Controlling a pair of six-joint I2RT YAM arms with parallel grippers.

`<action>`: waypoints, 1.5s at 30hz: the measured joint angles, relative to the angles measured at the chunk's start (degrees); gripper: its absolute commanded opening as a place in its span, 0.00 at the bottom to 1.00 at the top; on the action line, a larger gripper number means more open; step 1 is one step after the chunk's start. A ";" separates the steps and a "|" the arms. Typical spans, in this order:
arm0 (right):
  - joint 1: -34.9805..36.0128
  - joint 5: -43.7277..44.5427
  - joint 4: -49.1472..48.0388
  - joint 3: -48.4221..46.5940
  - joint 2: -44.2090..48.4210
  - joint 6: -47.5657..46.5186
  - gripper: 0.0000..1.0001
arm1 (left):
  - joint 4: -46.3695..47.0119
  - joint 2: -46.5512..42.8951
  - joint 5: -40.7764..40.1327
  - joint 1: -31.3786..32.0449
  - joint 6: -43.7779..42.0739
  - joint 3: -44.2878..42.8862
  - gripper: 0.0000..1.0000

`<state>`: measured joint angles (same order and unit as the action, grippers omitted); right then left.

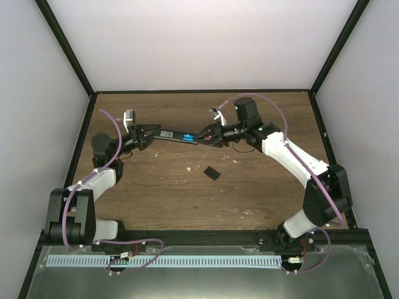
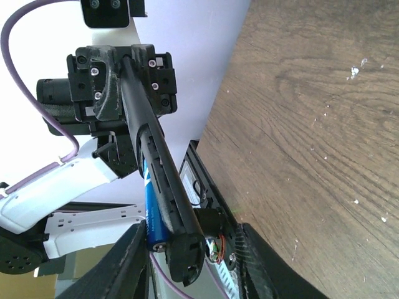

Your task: Load the batteries into the remote control

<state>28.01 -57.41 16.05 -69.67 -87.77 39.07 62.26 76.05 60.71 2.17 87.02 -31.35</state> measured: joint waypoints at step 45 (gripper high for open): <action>-0.68 -1.01 -0.72 0.02 1.33 0.44 0.15 | 0.61 0.00 0.68 -0.33 0.31 -0.02 0.00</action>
<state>27.33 -58.41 15.33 -69.65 -86.43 39.51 62.87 76.05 61.39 1.85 87.33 -31.38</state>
